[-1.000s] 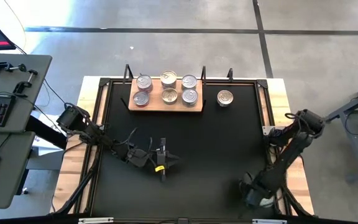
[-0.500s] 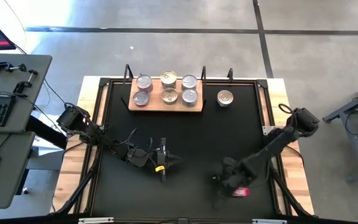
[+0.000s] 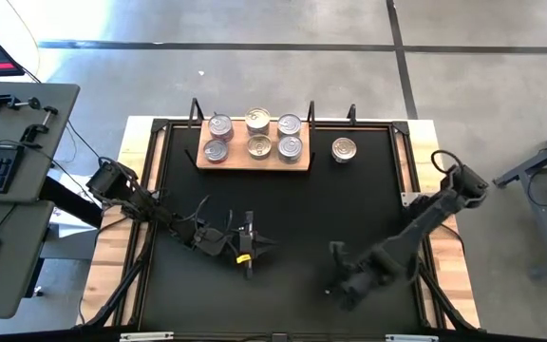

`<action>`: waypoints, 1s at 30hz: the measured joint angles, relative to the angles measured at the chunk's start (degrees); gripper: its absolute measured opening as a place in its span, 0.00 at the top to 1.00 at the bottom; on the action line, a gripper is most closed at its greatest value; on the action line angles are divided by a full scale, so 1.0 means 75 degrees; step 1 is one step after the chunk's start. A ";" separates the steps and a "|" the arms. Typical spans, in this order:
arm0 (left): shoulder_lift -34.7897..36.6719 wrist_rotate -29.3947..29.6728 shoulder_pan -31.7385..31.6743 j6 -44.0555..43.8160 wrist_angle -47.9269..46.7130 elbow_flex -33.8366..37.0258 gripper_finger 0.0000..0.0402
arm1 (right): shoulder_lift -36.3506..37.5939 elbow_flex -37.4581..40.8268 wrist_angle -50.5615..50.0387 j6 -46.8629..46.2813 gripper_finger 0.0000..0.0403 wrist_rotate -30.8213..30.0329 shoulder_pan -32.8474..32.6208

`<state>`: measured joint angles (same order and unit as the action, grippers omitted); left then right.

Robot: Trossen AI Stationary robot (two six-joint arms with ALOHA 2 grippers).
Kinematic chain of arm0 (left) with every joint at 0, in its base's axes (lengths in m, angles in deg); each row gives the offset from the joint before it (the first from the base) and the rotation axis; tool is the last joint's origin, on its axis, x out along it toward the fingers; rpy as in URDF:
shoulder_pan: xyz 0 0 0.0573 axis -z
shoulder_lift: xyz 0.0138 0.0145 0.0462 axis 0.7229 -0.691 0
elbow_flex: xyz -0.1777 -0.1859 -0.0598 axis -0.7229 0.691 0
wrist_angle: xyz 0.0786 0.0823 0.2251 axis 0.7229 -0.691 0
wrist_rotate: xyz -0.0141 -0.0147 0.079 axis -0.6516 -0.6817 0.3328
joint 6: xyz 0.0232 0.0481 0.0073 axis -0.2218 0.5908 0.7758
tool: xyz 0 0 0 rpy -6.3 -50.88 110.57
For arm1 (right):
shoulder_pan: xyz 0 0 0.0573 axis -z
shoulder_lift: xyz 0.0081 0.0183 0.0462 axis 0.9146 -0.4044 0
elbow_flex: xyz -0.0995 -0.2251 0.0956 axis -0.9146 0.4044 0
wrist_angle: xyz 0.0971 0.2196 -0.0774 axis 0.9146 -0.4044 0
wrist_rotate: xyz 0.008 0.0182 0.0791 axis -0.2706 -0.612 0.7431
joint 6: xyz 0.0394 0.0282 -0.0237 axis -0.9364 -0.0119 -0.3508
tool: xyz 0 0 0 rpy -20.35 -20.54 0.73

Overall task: Stack canned seafood by type on shelf
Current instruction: Stack the red tuna can on top of the red tuna can on the shelf

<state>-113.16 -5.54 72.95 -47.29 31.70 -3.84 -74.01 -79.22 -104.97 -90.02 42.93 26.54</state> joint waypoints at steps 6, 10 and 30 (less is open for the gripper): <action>0.0000 0.0000 0.0000 -0.0006 0.0008 0.0000 0.94 | 0.0012 -0.1050 -0.3620 -0.2970 1.00 -0.1000 -0.1075; 0.0001 0.0000 0.0000 -0.0189 -0.0003 0.0000 0.94 | 0.0012 -0.1025 -0.5235 -0.5426 0.95 0.0117 -0.1611; 0.0001 0.0000 0.0000 -0.0382 -0.0475 -0.0003 0.94 | 0.0034 0.0550 -0.3337 -0.8432 0.21 0.2821 -0.2117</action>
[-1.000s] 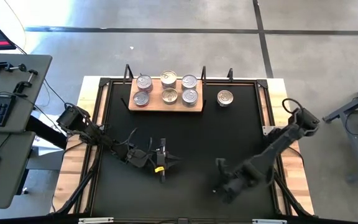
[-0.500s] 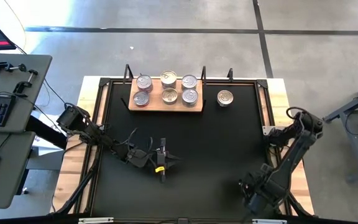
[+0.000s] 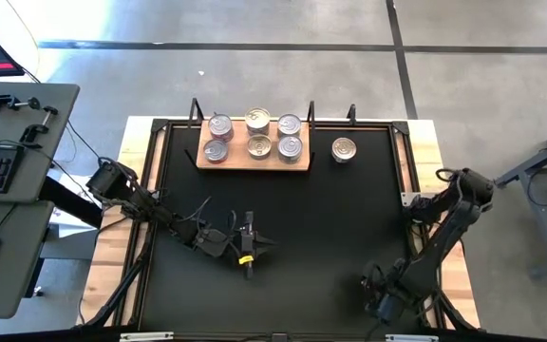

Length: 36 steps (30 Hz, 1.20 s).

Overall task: Stack canned seafood by type on shelf
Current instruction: Stack the red tuna can on top of the red tuna can on the shelf

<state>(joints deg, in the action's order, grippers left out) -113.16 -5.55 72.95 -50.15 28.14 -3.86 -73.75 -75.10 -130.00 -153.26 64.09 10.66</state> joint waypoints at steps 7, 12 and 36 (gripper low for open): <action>0.0000 -0.0001 0.0000 -0.0006 -0.0014 0.0000 0.94 | -0.0016 0.0867 0.0236 -0.0082 0.26 0.0744 0.0063; -0.0002 0.0000 0.0000 -0.0006 -0.0014 0.0000 0.94 | 0.0018 0.1367 0.0496 -0.0339 0.34 0.1000 0.0086; -0.0002 0.1350 0.0647 0.0486 0.0084 0.0000 0.94 | -0.0625 0.1363 0.8840 0.9079 0.48 -0.2452 0.4258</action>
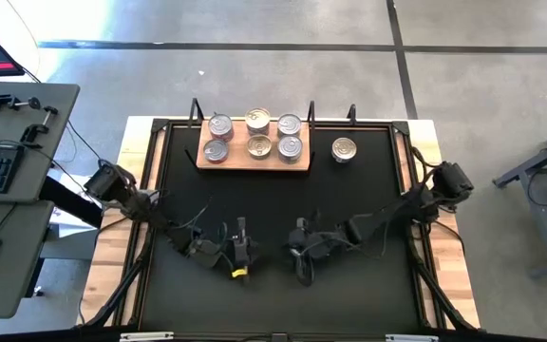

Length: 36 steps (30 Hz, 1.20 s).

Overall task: Stack canned seafood by type on shelf
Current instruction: Stack the red tuna can on top of the red tuna can on the shelf

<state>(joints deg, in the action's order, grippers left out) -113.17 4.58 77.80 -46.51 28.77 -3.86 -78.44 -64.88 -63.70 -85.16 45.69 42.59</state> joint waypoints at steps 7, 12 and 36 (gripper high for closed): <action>0.0001 -0.0446 0.0016 -0.0248 -0.0129 0.0000 0.94 | 0.0681 -0.0015 -0.1250 -0.0085 0.48 0.0256 -0.0098; 0.0000 -0.0990 -0.0657 -0.1169 -0.0832 -0.0004 0.94 | 0.1060 -0.0016 -0.4162 -0.1846 0.48 0.0030 -0.0764; -0.1777 -0.1857 -0.1942 -0.2841 -0.1749 -0.0722 0.97 | -0.0058 0.0883 -0.2144 -0.2146 0.91 -0.0607 0.0062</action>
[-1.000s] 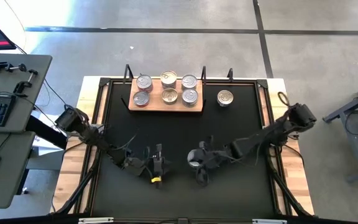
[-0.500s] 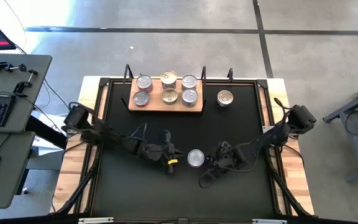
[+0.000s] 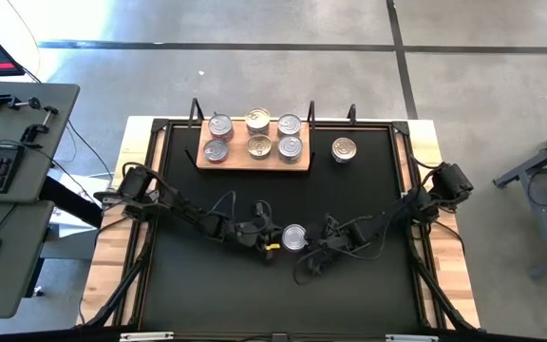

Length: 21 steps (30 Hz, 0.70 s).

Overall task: Stack canned seafood by type on shelf
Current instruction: Stack the red tuna can on top of the red tuna can on the shelf

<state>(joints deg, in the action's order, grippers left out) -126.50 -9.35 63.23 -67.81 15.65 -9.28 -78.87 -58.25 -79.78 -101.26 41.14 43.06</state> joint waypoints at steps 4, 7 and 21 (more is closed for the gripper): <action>0.0058 0.0251 0.0122 0.0000 -0.0103 0.0055 1.00 | -0.0002 -0.0198 0.0049 0.0160 0.94 -0.0007 -0.0017; 0.0125 0.0519 0.0235 0.0000 -0.0307 0.0055 0.99 | -0.0001 -0.0465 0.0160 0.0313 0.96 -0.0004 -0.0044; 0.1220 0.0885 0.1019 -0.0965 -0.3173 0.0023 1.00 | -0.0049 -0.1430 0.0662 0.1755 0.97 -0.1265 0.0181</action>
<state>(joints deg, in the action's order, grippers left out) -117.35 -2.71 70.88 -75.05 -8.15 -9.11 -79.24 -68.97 -74.81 -88.09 31.65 44.41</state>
